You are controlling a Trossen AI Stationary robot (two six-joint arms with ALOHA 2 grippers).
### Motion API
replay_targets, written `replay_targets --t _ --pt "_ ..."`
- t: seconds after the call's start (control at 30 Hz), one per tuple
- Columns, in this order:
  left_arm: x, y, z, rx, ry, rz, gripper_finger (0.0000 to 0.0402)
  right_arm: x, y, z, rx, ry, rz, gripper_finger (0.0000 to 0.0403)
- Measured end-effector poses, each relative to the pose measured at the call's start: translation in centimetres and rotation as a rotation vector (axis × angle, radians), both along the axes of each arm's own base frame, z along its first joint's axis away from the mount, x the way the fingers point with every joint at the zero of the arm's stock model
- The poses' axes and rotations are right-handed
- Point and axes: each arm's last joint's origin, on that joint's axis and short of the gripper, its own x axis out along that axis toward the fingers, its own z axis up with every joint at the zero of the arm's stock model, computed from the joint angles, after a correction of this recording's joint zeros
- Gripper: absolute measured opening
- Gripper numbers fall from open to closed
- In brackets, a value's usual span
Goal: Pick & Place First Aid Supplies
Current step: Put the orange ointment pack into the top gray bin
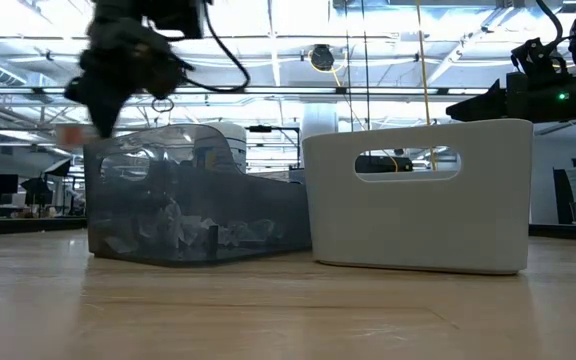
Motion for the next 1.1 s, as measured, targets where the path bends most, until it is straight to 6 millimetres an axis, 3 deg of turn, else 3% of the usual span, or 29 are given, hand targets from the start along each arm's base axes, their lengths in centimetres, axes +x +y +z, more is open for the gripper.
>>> replay_targets --t 0.53,0.8,0.97,1.1 --pt "8.5 9.1 1.5 0.031 -0.079 0.039 0.0001 0.0 0.0 0.0 0.000 0.000 0.000 0.0263" --pt "11.2 13.3 1.5 0.092 -0.085 0.063 0.0001 0.0 0.0 0.0 0.000 0.000 0.000 0.0263" --pt "12.3 14.9 1.0 0.190 -0.076 0.089 0.0001 0.0 0.0 0.0 0.000 0.001 0.000 0.0263" --pt "13.5 14.9 -0.4 0.258 -0.067 0.098 0.0001 0.0 0.0 0.0 0.000 0.000 0.000 0.0263"
